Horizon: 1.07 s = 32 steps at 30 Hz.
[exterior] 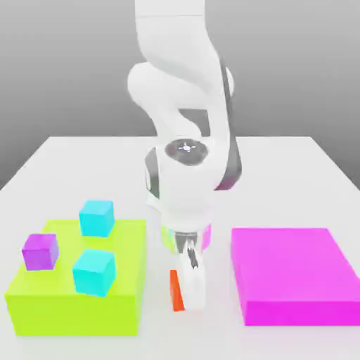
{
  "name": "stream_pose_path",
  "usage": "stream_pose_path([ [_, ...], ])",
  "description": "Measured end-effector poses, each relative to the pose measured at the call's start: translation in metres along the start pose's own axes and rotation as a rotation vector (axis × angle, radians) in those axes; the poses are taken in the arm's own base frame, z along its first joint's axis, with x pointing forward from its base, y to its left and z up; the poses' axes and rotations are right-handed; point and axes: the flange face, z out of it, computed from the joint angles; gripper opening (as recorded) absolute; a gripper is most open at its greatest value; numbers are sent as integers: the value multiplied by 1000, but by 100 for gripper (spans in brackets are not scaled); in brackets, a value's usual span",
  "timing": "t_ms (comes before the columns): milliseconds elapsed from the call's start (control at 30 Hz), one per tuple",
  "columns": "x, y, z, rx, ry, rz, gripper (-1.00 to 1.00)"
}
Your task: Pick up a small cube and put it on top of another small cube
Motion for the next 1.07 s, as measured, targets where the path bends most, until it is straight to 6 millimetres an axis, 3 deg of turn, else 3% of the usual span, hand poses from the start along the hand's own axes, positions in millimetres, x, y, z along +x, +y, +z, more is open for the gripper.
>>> stream_pose_path([
  [267,-7,-6,-60,11,-9,-38,-100],
  [467,16,-69,-109,20,-5,-137,-100],
  [767,64,-138,-203,23,-24,-355,-100],
  [833,78,-141,-200,5,-5,-372,-100],
  [933,82,-143,-163,-2,2,-376,-100],
  [967,83,-142,-150,-2,3,-377,100],
  [1067,83,-142,-150,-2,3,-377,100],
])
